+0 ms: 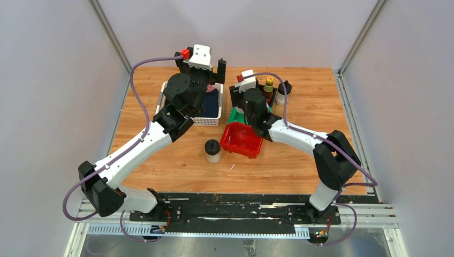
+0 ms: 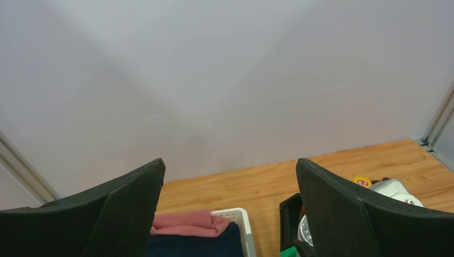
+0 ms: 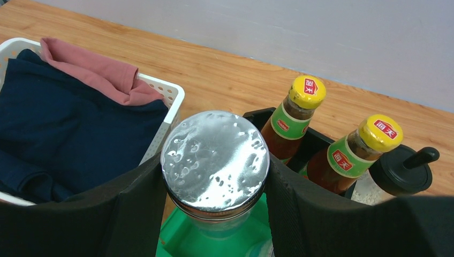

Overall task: Organize the condiment bottles
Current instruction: Place the bottle in the storage box.

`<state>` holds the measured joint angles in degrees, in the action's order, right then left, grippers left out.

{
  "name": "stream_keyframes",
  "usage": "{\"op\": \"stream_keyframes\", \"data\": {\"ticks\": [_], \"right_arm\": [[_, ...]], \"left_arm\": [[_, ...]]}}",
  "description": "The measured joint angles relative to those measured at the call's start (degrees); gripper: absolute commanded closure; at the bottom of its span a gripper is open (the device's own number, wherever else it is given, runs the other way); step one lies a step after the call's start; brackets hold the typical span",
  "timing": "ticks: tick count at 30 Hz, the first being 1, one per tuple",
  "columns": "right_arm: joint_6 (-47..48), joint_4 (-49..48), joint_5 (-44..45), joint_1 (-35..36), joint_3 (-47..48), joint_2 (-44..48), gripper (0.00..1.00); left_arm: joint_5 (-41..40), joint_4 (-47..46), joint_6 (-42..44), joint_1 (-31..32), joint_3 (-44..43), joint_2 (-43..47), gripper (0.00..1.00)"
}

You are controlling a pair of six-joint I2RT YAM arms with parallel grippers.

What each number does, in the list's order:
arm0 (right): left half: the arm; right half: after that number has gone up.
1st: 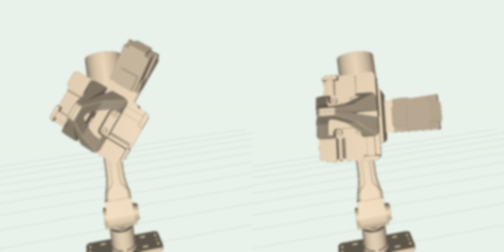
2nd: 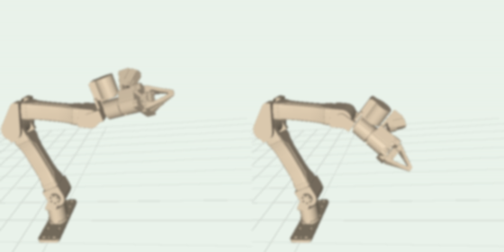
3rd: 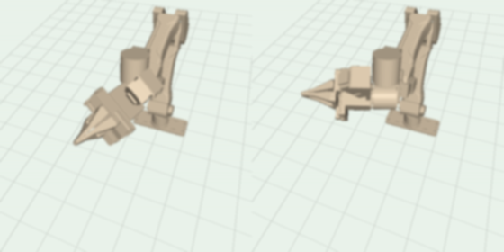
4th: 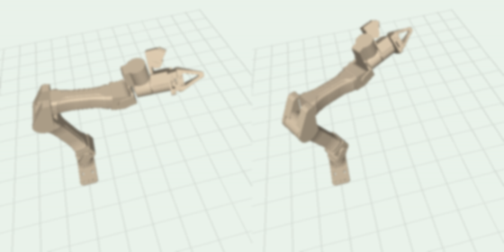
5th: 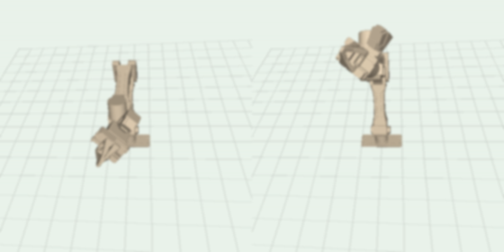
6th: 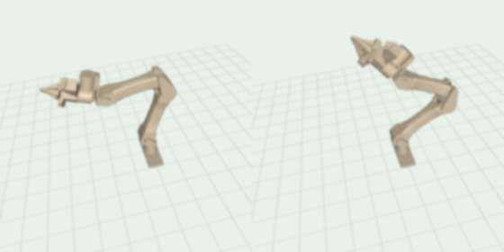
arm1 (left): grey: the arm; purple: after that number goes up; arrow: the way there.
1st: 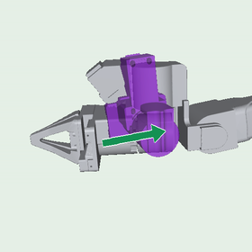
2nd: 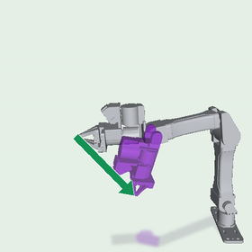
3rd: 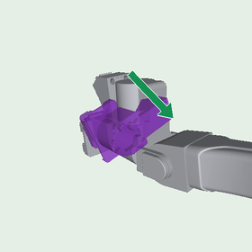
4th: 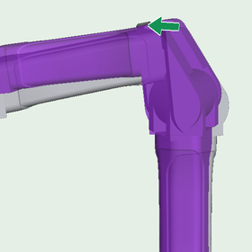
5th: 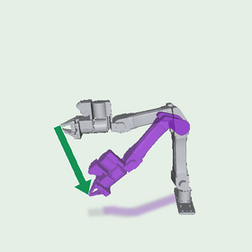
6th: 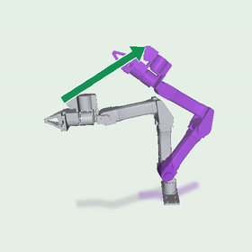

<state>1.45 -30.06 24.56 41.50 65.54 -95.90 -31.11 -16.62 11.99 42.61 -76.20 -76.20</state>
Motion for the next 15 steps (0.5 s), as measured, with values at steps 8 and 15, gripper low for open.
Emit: {"op": "stream_keyframes", "data": {"ticks": [8, 15], "right_arm": [[-0.35, -1.03, 0.20, 0.00, -1.90, -0.02, 1.00], [-0.37, -2.62, 0.83, 0.00, -3.50, -0.07, 1.00]], "left_arm": [[0.00, 0.00, -0.04, 0.00, 0.00, -0.04, 0.01], [0.00, 0.00, -0.24, 0.00, 0.00, -0.04, 0.01]]}}
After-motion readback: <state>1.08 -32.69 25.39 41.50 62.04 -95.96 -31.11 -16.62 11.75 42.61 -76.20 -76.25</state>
